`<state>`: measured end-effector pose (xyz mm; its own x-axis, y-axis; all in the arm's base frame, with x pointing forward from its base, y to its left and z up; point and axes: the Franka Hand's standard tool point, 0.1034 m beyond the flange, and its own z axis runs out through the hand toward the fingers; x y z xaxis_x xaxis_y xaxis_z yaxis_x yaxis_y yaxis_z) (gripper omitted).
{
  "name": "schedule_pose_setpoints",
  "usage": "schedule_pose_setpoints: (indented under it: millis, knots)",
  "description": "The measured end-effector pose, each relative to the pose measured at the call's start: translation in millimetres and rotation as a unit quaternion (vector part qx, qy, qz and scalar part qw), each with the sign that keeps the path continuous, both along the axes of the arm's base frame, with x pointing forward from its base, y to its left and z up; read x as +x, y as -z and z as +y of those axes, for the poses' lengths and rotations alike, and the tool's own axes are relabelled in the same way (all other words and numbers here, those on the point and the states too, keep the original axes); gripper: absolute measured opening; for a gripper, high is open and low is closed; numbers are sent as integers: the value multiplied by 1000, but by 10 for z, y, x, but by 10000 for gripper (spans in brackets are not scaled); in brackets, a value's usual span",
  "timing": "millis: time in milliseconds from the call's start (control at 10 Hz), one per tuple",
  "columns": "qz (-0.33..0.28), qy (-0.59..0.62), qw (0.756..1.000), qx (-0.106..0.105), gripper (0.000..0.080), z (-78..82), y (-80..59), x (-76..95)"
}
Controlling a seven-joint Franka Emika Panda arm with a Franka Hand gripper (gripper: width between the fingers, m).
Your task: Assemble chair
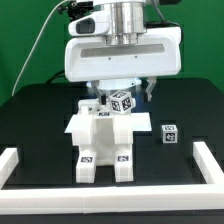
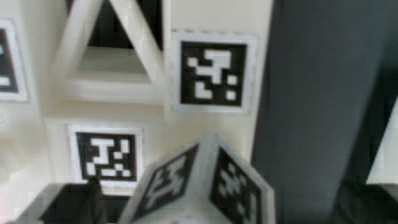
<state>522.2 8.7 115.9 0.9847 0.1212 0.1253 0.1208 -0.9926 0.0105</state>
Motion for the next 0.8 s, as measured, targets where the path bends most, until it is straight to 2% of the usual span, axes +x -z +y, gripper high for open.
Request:
schedule_pose_setpoints:
  millis: [100,300,600,800]
  knots:
    - [0,-21,1000,-3,649,-1,1,0]
    - [2,-127,992,-22,649,2,-8,24]
    - [3,-102,995,-19,638,1,-3,19]
    - [3,-20,1000,-8,287,4,-1,18]
